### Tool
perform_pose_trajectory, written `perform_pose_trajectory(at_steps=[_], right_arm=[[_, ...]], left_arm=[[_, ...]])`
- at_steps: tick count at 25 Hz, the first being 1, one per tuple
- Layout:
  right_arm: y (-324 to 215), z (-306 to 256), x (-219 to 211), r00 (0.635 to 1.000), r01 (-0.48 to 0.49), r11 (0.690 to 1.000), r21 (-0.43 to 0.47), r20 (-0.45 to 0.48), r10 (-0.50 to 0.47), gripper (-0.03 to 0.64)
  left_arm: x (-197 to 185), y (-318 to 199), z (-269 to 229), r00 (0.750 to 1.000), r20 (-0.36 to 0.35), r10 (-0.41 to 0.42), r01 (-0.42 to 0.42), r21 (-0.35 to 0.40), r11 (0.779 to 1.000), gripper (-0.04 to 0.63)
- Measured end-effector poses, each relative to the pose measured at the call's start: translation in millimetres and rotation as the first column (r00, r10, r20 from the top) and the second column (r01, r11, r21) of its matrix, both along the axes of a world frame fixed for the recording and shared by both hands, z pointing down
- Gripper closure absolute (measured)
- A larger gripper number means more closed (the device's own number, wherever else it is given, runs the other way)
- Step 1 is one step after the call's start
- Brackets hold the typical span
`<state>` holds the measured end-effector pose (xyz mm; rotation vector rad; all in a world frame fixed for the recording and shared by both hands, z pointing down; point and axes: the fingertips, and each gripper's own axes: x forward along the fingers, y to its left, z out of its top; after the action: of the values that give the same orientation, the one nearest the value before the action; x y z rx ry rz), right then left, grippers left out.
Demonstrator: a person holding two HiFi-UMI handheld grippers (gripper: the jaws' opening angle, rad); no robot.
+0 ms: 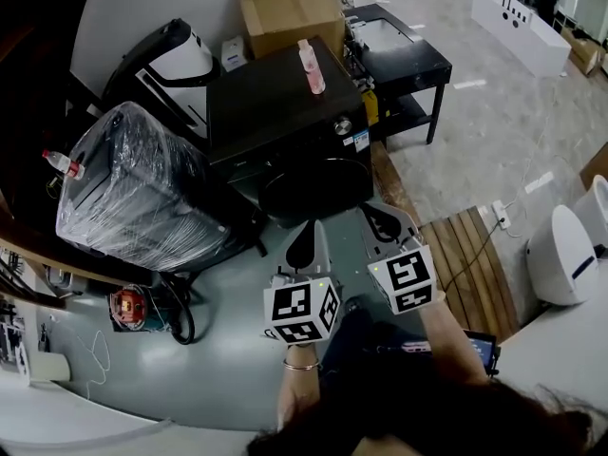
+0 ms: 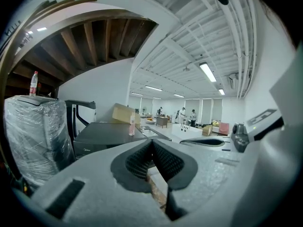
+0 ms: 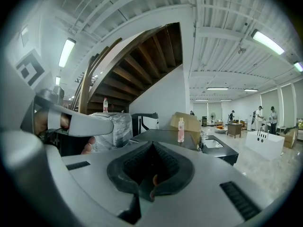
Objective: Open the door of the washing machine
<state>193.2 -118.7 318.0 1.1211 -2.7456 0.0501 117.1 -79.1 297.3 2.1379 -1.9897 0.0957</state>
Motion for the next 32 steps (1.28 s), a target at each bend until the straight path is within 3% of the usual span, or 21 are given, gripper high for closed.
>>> perform_pose_trajectory(at_steps=[15,32], right_arm=[[-63.4,3.9,-63.2,0.995,-0.089,0.996,0.008,-0.045,0.089,0.618],[-144.1,28.5,-51.6,0.991,-0.12,0.992,-0.028,-0.07,0.118,0.618]], left_arm=[[-65.0,-72.2,1.5,0.995,-0.019,0.1,-0.1,0.005,0.995,0.581],[-37.6,-154.3,30.2,0.983,-0.021,0.181,-0.181,-0.036,0.983,0.581]])
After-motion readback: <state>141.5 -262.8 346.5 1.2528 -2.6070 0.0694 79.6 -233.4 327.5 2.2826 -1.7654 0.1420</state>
